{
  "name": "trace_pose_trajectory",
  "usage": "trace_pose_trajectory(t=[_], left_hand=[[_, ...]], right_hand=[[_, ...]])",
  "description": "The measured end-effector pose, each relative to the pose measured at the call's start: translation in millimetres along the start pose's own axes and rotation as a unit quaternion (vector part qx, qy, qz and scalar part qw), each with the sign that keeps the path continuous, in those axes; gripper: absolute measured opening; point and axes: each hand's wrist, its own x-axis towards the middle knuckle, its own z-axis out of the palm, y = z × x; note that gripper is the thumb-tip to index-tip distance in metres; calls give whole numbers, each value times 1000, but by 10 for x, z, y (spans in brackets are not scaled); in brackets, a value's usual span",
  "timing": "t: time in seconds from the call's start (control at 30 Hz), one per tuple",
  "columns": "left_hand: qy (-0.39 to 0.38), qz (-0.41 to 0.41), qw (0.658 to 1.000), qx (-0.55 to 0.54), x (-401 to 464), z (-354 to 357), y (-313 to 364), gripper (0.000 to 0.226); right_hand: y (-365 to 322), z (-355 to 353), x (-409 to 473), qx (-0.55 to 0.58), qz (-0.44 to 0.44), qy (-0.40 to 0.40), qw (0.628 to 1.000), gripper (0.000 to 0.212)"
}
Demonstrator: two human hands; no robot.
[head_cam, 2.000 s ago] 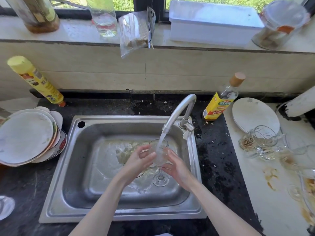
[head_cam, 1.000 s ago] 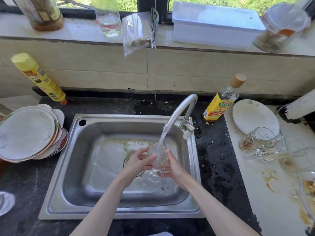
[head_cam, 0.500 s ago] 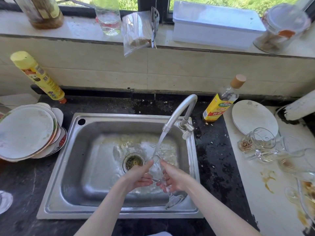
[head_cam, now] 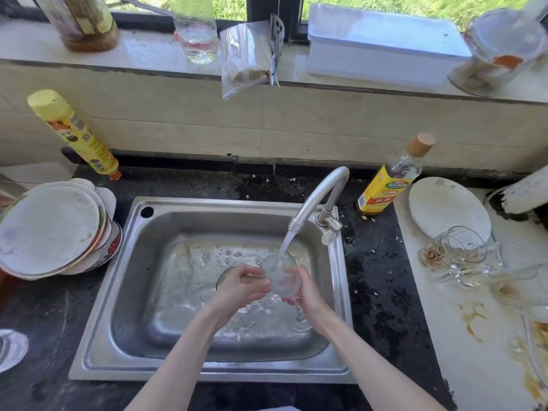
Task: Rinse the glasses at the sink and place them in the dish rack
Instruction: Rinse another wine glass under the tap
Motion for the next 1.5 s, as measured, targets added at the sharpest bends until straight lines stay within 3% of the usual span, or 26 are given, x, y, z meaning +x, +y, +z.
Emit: trace_pose_trajectory(t=[0.1,0.27,0.37,0.43,0.53,0.63,0.73,0.87,0.93,1.0,1.07,1.17,1.3,1.4,1.47,1.5], left_hand=[[19,45,998,39,4,2,101,24],[67,161,971,166,16,51,193,35],[89,309,903,284,41,38,208,31],[56,360,861,354,66,15,243,34],[-48,325,859,393,57,33,325,45],[-53,303,858,412,43,78,403,45],[-54,291,882,367,29,87,421,48],[-74,267,916,290,41,43,376,27],[-78,262,934,231,17,37,380,15],[-112,239,943,201,-24,43,422,12],[-183,220,915,284,-45,26,511,11],[-260,179,858,406,-44,-3,642,14],[-149,194,868,433,8,-2,646,6],[-72,236,899,362,-3,95,577,24],[-88,265,880,385,-25,164,535,25],[-119,271,846,444,-19,178,524,18]], right_hand=[[-44,9,56,16,-14,-2,1000,52],[-109,-16,112,37,-65,-55,996,69],[-160,-34,66,40,-91,-96,990,59],[-212,-38,13,35,-103,-114,987,50],[-255,-17,27,12,-84,-97,992,63],[-263,12,60,-18,-76,-92,993,72],[-319,-37,1,-36,-80,-112,990,66],[-388,-105,-133,-77,-99,-118,985,46],[-352,-113,-125,-109,-108,-102,983,49],[-297,-95,-68,-113,-88,-83,986,68],[-273,-65,-35,-92,-62,-84,990,88],[-333,-39,-48,-64,-42,-118,990,69],[-339,-56,-62,-66,-114,-132,982,73],[-268,-48,-2,-54,-150,-98,982,90],[-259,-53,32,-41,-153,-65,985,98],[-280,-46,26,-30,-148,-60,987,94]])
